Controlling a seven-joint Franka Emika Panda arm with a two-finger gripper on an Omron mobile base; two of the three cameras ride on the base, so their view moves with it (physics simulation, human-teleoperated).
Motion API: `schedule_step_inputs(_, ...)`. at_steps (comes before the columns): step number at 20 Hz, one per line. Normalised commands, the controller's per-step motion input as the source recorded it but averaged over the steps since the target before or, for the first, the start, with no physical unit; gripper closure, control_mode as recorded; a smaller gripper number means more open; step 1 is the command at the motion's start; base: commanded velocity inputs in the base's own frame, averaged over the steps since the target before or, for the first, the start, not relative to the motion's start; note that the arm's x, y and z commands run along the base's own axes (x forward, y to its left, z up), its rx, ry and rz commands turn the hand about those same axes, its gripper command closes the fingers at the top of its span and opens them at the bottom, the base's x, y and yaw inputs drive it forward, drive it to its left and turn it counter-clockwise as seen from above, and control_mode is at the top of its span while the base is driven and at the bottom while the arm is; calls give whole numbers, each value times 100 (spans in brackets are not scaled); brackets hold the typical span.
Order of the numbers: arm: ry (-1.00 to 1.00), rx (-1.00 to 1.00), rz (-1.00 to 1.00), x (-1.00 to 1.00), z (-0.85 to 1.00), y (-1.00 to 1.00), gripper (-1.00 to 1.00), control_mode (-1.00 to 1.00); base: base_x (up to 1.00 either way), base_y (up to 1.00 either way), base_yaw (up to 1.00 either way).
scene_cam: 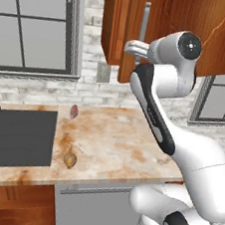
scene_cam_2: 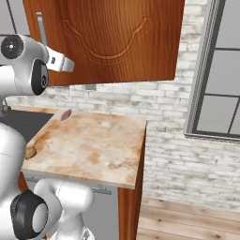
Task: Open the cabinet. Pick the dish brush and place it next to the sink. Then close the cabinet.
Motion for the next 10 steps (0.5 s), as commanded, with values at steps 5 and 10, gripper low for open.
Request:
schedule_step_inputs(5,-3,6,0,-66,0,-72,100,-100,0,0,0)
schedule_step_inputs(10,-1,5,0,-69,0,-79,100,-100,0,0,0)
